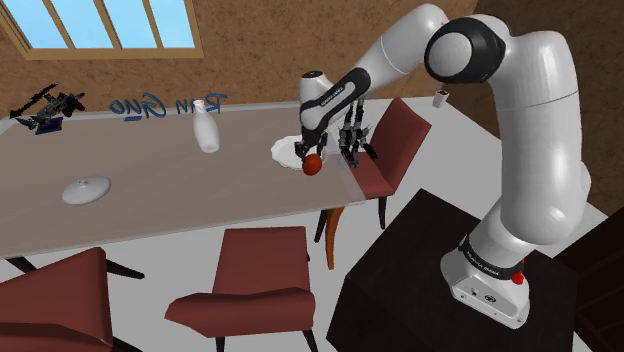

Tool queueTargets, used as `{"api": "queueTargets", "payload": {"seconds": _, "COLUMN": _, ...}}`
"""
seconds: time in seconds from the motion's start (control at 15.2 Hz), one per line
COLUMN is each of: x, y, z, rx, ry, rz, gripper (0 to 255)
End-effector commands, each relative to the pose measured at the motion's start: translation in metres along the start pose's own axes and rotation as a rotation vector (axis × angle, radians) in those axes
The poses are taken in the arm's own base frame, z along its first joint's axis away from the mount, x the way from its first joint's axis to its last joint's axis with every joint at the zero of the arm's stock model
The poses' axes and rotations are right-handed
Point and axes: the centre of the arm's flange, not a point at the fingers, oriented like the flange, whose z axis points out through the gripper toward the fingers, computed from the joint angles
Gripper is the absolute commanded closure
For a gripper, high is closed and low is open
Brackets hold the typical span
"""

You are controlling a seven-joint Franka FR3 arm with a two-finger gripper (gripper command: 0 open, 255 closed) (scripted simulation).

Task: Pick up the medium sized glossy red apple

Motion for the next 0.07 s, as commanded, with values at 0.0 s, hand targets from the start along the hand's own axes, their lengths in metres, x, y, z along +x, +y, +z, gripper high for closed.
{"api": "queueTargets", "payload": {"seconds": 0.0, "x": -0.0002, "y": -0.0006, "z": -0.0033, "rx": 0.0, "ry": -0.001, "rz": 0.0, "gripper": 255}}
